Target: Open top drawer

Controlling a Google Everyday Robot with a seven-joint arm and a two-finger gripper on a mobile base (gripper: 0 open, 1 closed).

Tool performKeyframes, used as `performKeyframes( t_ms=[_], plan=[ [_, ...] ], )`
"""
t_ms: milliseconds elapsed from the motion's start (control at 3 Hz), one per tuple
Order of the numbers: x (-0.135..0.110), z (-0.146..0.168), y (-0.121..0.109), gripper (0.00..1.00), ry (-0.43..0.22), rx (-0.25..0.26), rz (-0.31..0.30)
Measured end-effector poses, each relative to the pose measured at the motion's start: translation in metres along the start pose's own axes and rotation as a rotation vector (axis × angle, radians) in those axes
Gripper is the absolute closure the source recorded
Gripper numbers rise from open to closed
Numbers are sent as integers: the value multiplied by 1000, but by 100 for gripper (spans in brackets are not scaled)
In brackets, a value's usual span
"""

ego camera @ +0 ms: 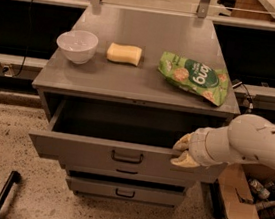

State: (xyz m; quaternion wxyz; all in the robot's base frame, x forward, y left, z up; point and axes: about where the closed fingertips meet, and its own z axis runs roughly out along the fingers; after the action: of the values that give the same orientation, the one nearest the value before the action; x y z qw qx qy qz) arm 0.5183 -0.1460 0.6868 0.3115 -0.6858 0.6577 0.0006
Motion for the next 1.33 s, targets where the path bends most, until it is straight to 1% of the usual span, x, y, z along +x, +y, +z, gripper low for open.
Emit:
performKeyframes(
  t_ms=[333,1000,1333],
  plan=[
    [0,1,2,53,-1,-5,0],
    [-3,1,2,6,-2,-6,-4],
    [-3,1,2,0,-2,-7,-5]
  ],
)
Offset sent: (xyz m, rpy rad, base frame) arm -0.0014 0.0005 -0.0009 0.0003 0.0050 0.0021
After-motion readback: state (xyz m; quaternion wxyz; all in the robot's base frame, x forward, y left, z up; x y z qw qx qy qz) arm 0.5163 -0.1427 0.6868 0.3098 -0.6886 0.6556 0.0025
